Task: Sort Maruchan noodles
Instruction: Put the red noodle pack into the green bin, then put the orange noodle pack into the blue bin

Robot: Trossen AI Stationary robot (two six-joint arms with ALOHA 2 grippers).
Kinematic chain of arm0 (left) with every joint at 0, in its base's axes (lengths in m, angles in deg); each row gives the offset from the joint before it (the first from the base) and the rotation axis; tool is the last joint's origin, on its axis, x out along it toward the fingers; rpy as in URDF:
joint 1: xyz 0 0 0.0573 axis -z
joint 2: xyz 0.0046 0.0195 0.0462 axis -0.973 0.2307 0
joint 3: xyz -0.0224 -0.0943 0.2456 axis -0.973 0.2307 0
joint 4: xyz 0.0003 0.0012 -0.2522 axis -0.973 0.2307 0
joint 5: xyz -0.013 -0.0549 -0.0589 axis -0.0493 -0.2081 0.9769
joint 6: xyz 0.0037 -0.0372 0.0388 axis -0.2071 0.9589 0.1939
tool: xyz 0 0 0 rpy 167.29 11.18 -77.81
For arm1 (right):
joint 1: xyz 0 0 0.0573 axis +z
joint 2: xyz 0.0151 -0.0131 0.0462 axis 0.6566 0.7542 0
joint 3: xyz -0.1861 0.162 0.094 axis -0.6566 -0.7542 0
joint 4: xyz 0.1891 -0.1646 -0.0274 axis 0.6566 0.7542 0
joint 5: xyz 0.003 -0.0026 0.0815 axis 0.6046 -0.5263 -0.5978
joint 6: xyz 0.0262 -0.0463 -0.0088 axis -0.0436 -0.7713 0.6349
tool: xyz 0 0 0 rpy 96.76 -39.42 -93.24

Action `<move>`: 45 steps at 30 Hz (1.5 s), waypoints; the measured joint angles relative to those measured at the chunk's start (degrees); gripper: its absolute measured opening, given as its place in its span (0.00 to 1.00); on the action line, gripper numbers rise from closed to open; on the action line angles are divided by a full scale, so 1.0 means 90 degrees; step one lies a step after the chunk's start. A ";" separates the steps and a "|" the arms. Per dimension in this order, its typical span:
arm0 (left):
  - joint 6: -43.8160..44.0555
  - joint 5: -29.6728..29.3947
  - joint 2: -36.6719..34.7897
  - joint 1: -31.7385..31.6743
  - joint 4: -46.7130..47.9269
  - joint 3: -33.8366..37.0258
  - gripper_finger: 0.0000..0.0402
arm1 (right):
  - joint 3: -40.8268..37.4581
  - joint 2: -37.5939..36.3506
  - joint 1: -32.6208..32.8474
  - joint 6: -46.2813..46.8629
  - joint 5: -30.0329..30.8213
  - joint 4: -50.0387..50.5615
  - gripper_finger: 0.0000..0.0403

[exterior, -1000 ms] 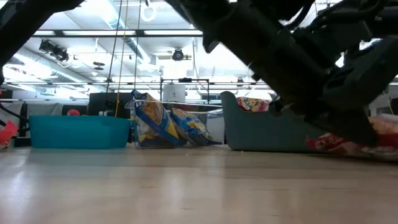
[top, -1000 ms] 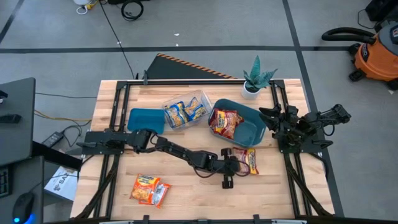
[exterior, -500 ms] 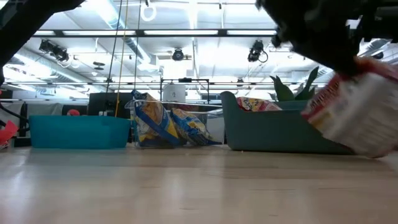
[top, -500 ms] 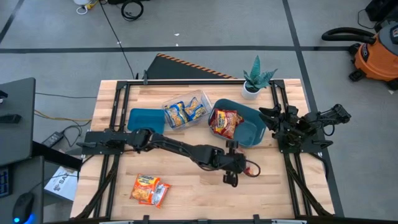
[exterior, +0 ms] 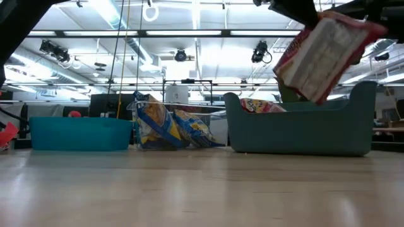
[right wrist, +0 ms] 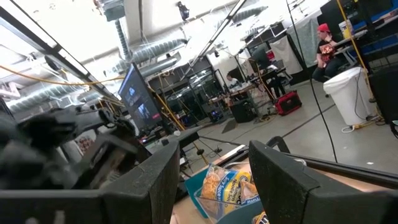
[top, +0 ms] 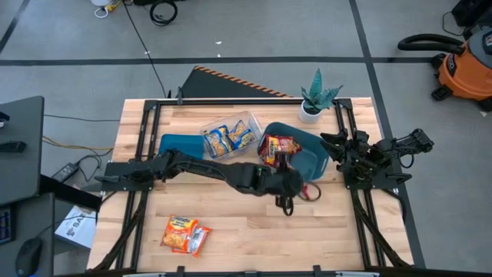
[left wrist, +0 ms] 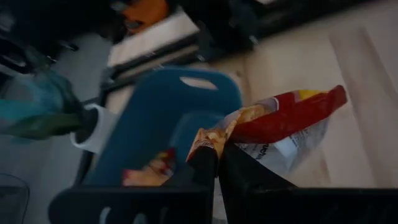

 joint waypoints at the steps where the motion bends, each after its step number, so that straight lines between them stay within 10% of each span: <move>1: -0.0051 -0.0003 -0.0032 -0.0069 -0.0096 0.0000 0.04 | 0.0000 0.0000 0.0000 0.0000 -0.0001 0.0008 0.49; 12: -0.0289 0.1274 0.0053 -0.1297 -0.1400 -0.0005 0.04 | 0.0000 0.0000 0.0000 0.0000 0.0006 0.0004 0.49; 23: 0.1121 0.3123 0.0233 -0.1990 -0.0359 0.1232 0.05 | -0.0001 0.0000 0.0000 0.0000 -0.0014 0.0011 0.49; 32: 0.0513 0.2682 0.0173 -0.1613 -0.0021 0.1205 0.08 | -0.0001 -0.0002 0.0000 0.0000 0.0002 0.0003 0.49; 39: 0.0138 0.1097 -0.0213 -0.1245 0.0626 0.1199 0.30 | 0.0000 -0.0002 0.0000 0.0000 0.0011 0.0004 0.49; 45: 0.0931 0.1334 -0.0814 -0.0966 0.2171 0.1200 0.43 | -0.0001 -0.0002 0.0000 0.0000 0.0011 0.0002 0.49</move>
